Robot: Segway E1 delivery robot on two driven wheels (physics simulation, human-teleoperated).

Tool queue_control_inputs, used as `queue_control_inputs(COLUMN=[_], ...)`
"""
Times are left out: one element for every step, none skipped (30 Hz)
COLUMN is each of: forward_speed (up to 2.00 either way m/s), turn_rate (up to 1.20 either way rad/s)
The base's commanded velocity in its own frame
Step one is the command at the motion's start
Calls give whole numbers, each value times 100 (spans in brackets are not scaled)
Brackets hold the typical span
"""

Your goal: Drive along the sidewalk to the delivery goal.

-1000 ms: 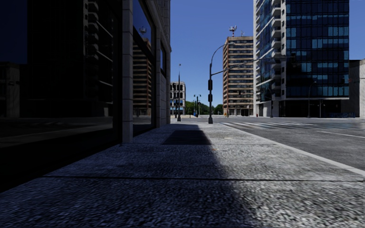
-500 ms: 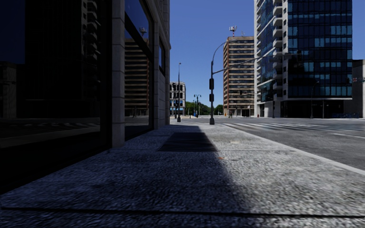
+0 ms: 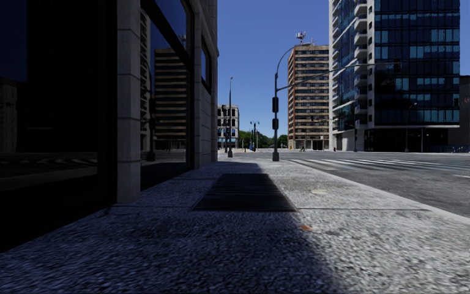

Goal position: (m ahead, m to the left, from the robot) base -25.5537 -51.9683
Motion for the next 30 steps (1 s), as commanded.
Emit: queue_control_inputs(forward_speed=[200,200,200,200,200,200,200,200,200,200,200,200,200,200,200,200,200,200,200,200,200,200,200,200,200,200,200,200,200,200], turn_rate=[0,0,0,0,0,0,0,0,0,0,0,0,0,0,0,0,0,0,0,0,0,0,0,0,0,0,0,0,0,0])
